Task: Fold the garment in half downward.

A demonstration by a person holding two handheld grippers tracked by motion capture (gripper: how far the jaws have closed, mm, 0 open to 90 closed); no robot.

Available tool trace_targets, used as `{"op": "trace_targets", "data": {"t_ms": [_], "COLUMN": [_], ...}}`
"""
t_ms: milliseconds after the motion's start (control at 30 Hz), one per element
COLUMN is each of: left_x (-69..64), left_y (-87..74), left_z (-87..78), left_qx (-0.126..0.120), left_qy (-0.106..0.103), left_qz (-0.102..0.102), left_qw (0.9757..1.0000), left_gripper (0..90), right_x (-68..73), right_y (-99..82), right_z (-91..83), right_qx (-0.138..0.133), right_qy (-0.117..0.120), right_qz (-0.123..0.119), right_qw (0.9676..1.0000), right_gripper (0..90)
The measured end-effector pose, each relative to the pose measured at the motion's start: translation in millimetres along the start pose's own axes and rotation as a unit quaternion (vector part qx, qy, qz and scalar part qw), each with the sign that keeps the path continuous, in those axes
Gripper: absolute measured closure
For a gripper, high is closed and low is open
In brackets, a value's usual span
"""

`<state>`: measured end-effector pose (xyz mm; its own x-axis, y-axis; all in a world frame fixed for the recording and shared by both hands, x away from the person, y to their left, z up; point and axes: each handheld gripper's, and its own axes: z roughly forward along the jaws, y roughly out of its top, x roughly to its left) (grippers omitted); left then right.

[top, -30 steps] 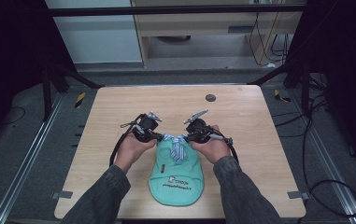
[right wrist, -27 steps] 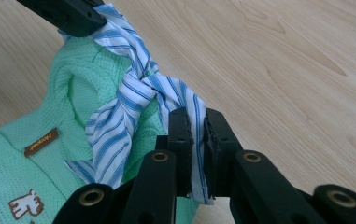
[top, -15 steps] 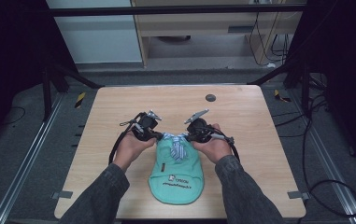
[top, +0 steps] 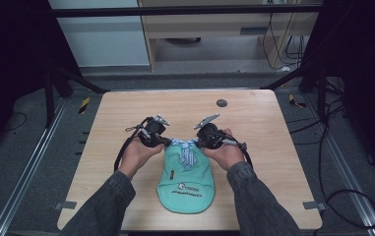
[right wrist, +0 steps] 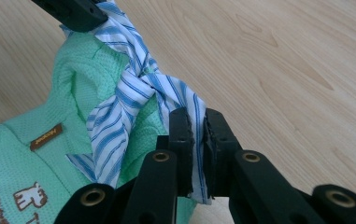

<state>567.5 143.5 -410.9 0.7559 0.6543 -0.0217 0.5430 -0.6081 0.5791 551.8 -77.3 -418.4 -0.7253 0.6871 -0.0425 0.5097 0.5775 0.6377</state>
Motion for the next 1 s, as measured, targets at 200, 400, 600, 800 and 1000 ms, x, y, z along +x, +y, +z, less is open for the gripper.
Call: {"op": "trace_targets", "data": {"t_ms": [200, 400, 600, 800, 1000], "left_x": [0.0, 0.3, 1.5, 1.9, 0.9], "left_y": [5.8, 8.9, 10.3, 13.5, 14.9], "left_z": [-6.4, -9.5, -11.9, -14.1, -13.3], "left_qx": [-0.003, -0.006, -0.009, -0.015, -0.016], "left_qy": [0.002, 0.006, 0.007, 0.004, 0.001], "left_qz": [0.005, 0.009, 0.008, 0.014, 0.018], "left_qw": [1.0, 0.9999, 0.9999, 0.9998, 0.9997], "left_gripper": [87.0, 87.0, 86.9, 86.9, 86.9], "right_x": [-1.9, -2.2, -2.3, -3.8, -4.8], "right_y": [4.2, 6.3, 8.2, 8.1, 6.9], "right_z": [-3.9, -6.4, -8.5, -10.3, -12.3], "right_qx": [-0.008, -0.016, -0.024, -0.028, -0.031], "right_qy": [-0.006, -0.009, -0.011, -0.013, -0.017], "right_qz": [0.002, -0.001, -0.005, -0.003, -0.005], "right_qw": [0.9999, 0.9998, 0.9996, 0.9995, 0.9994], "right_gripper": [83.1, 83.1, 83.0, 83.0, 82.9]}}
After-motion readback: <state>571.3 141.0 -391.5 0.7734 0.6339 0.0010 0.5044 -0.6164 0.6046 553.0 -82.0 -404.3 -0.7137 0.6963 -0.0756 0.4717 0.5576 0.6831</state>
